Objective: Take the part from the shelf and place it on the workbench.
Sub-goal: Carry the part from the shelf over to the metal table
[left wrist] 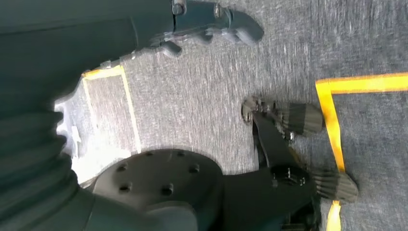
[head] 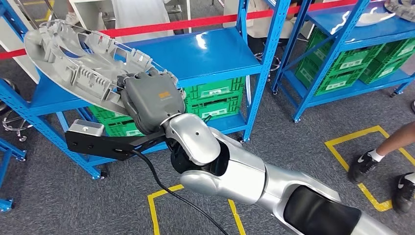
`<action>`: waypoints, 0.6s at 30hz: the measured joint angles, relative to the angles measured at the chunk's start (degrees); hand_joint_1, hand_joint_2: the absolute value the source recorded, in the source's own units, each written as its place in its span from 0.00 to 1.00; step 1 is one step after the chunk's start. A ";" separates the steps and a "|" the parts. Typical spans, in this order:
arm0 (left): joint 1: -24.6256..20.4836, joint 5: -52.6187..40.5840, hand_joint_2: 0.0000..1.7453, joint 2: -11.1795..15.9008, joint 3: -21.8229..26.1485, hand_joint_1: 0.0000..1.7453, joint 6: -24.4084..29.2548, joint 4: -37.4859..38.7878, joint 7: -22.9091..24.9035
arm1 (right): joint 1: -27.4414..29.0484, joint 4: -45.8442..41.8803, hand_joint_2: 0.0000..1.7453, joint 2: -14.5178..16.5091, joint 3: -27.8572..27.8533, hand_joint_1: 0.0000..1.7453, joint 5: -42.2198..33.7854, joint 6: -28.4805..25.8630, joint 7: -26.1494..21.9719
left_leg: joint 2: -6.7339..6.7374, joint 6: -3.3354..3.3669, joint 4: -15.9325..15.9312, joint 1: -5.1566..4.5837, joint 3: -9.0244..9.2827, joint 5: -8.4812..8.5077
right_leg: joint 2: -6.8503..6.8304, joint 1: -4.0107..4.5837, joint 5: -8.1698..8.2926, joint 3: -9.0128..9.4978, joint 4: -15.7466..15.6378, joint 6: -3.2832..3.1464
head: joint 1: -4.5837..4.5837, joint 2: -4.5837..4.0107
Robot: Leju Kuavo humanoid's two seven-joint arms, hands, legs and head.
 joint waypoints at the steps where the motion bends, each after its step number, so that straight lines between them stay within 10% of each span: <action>1: 0.07 -0.01 1.00 -0.01 -0.01 0.00 -0.01 0.02 0.02 | 0.06 0.03 1.00 -0.09 0.00 1.00 0.01 -0.05 -0.01 | 0.16 0.56 0.01 -0.06 -0.57 0.56 | 0.06 -0.19 0.21 -0.23 0.03 0.36 | -0.10 0.01; 7: 0.05 -0.09 1.00 0.15 -0.01 0.00 0.02 0.01 0.27 | 0.30 0.10 1.00 -0.56 -0.04 1.00 0.27 -0.01 -0.03 | 0.52 2.23 0.24 -0.14 -5.54 5.10 | 0.50 -0.56 -12.10 -3.92 14.68 1.46 | -0.13 0.01; 9: 0.06 -0.16 1.00 0.14 -0.01 0.00 0.02 0.02 0.30 | 0.33 0.10 1.00 -0.61 -0.04 1.00 0.45 0.25 -0.03 | 0.55 2.11 0.55 -0.17 -7.79 6.60 | 0.61 -0.51 -10.37 -1.90 16.21 1.21 | -0.13 0.01; 11: 0.03 -0.37 1.00 0.05 -0.04 0.00 0.01 0.02 0.25 | 0.26 0.03 1.00 -0.61 -0.05 1.00 0.60 0.60 -0.03 | 0.56 1.83 0.91 -0.16 -9.60 7.90 | 0.63 -0.40 -8.49 3.88 10.45 0.78 | -0.13 0.00; 14: -0.14 -1.00 1.00 -0.10 -0.28 0.00 -0.02 0.02 0.17 | 0.00 -0.17 1.00 -0.63 -0.20 1.00 0.67 0.77 -0.03 | 0.55 0.93 0.88 -0.10 -10.62 9.69 | 0.64 0.08 -10.90 10.88 0.32 0.07 | -0.09 0.00; 18: -0.09 -1.36 1.00 -0.01 -0.50 0.00 -0.03 0.01 0.35 | -0.16 -0.27 1.00 -0.83 -0.31 1.00 0.66 0.78 -0.02 | 0.46 -0.42 1.29 0.17 -11.43 9.02 | 0.42 0.00 -8.75 9.67 -1.17 -1.31 | 0.00 0.01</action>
